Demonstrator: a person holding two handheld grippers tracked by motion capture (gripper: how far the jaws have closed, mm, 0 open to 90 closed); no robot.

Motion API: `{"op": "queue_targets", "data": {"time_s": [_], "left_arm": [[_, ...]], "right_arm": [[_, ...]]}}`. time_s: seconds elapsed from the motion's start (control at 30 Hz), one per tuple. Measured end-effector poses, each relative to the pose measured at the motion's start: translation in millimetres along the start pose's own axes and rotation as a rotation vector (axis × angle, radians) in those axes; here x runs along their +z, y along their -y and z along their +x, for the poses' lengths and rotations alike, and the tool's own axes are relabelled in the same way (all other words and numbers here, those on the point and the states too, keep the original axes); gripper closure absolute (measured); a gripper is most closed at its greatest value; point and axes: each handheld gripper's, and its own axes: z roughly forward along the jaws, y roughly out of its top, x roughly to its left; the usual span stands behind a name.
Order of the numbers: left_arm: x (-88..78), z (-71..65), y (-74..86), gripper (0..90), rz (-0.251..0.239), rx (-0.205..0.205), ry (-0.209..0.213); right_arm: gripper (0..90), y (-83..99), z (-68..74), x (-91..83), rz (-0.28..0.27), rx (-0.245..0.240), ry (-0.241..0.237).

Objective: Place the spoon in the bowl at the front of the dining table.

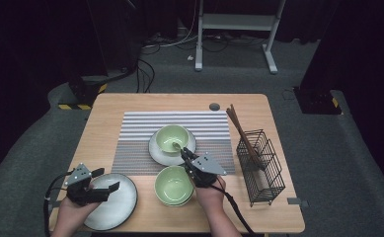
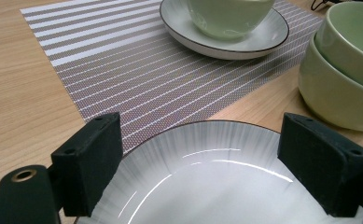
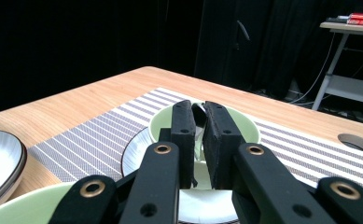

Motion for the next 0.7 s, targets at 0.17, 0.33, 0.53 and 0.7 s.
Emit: {"op": "queue_targets", "data": {"time_s": [0.17, 0.33, 0.53, 0.7], "left_arm": [[0.7, 0.2, 0.3, 14.5, 0.005, 0.003, 0.002], [1.3, -0.4, 0.3, 14.6, 0.007, 0.005, 0.004], [0.8, -0.1, 0.2, 14.6, 0.007, 0.006, 0.005], [0.8, 0.0, 0.3, 14.6, 0.007, 0.006, 0.006]], "right_arm": [[81.6, 0.6, -0.6, 0.3, 0.007, 0.002, 0.003], [81.2, 2.1, -0.3, 1.0, 0.02, 0.003, -0.001], [80.4, 4.2, 1.4, 2.0, 0.033, 0.0, -0.002], [79.2, 4.6, 1.9, 2.6, 0.037, -0.004, -0.007]]}}
